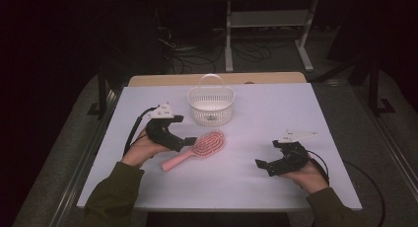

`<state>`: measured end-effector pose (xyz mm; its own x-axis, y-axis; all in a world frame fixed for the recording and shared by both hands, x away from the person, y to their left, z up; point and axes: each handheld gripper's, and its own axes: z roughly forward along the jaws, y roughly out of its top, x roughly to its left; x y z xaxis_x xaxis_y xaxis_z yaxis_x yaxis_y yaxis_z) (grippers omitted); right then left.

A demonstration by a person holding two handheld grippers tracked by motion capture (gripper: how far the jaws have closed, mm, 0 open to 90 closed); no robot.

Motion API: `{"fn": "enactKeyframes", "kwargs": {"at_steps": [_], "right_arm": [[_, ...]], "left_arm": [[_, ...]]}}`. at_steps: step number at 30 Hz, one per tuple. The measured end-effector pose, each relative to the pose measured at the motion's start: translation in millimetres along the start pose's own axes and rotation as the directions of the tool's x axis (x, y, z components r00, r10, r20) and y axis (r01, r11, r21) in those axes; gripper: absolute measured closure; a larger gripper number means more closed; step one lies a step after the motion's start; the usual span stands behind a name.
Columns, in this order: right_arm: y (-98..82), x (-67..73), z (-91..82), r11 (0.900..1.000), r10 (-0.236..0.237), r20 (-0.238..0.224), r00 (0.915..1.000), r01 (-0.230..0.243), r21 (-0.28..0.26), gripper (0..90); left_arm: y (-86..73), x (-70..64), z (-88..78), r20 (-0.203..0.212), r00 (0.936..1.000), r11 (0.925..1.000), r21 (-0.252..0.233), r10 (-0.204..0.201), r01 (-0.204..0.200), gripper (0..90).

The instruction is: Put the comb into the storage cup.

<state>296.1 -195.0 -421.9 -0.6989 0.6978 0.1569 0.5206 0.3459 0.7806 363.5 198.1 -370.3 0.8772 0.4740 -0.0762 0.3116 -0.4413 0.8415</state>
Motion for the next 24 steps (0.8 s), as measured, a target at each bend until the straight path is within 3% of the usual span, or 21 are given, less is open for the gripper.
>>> {"fn": "enactKeyframes", "kwargs": {"at_steps": [9, 24], "right_arm": [[0.1, -0.1, -0.8, 1.0, -0.004, 0.002, 1.0, 0.004, -0.011, 0.7], [-0.1, -0.5, -0.7, 1.0, -0.004, 0.001, 1.0, 0.004, -0.007, 0.8]], "left_arm": [[0.9, -1.8, 6.9, 0.004, 0.9998, 0.9996, 0.016, 0.022, -0.022, 0.1], [-2.1, -4.0, 11.8, -0.006, 0.9989, 0.9944, 0.095, 0.047, -0.046, 0.1]]}}
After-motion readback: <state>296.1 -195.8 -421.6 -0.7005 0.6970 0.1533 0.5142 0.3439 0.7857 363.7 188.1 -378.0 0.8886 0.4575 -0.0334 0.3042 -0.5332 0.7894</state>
